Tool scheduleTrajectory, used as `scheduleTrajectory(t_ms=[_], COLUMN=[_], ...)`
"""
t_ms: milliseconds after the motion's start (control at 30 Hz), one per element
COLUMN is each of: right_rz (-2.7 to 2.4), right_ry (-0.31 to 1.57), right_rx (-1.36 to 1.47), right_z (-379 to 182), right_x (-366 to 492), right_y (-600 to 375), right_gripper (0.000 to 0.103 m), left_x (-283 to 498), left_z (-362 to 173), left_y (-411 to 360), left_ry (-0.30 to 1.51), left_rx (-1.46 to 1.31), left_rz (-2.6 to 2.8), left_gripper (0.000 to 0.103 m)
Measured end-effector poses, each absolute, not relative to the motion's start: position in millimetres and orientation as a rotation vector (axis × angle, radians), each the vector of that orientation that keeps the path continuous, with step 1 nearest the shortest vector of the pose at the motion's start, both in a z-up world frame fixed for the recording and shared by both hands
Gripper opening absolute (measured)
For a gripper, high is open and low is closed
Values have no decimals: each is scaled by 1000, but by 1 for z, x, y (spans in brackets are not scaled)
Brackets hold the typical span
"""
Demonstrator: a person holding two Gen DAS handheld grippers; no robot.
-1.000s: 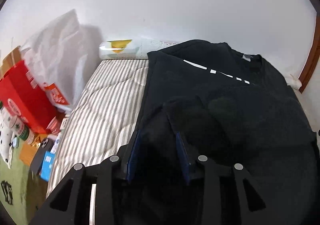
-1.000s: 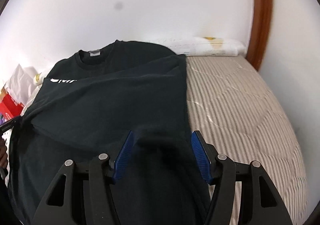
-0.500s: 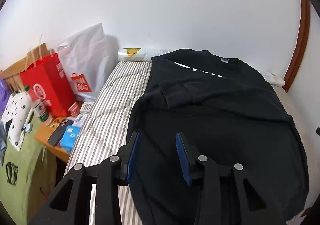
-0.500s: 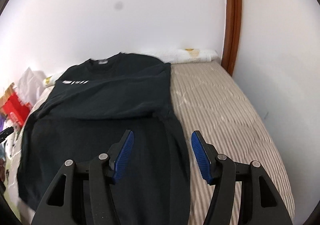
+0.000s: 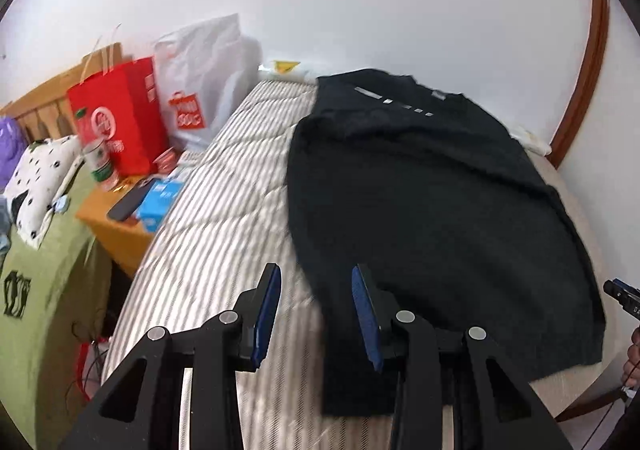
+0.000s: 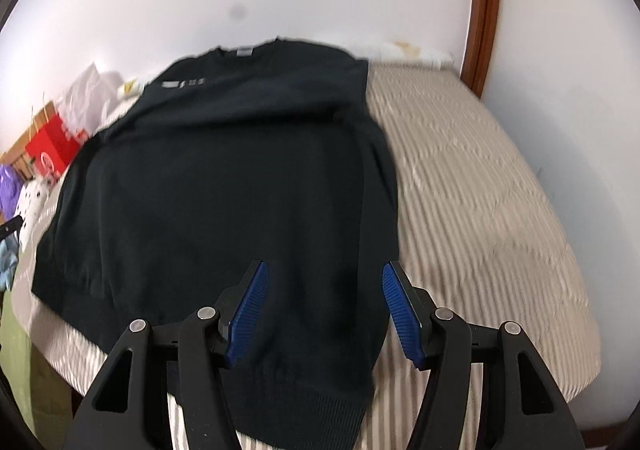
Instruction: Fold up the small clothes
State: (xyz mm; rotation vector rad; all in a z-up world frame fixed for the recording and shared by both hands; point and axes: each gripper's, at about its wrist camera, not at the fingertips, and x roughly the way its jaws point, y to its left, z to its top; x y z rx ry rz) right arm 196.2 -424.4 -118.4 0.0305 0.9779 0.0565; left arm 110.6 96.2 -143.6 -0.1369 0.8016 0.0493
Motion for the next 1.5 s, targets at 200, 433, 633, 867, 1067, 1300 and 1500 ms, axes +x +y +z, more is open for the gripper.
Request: scheduleTrajectory(t_ms=[200, 433, 633, 867, 1067, 1300, 1500], right_rz=[15, 18, 8, 5, 50, 90, 90], right_ry=[1005, 1019, 988, 977, 968, 935, 907], right_rx=[107, 122, 97, 128, 131, 231, 210], right_z=[-148, -165, -169, -168, -164, -148, -136], right_x=[179, 170, 179, 201, 203, 188, 175], right_y=[-434, -436, -429, -424, -421, -438, -436], right_gripper=[59, 59, 60, 37, 12, 11, 11], left_x=[96, 105, 119, 134, 130, 98, 77], left_z=[-170, -197, -203, -204, -197, -187, -176], left_y=[105, 90, 79, 66, 75, 85, 82], left_ry=[833, 876, 874, 872, 857, 804, 791], left_rx=[-186, -189, -171, -93, -182, -236, -219], left_rz=[12, -44, -45, 30, 57, 89, 92], left_gripper=[53, 54, 54, 39, 12, 10, 10])
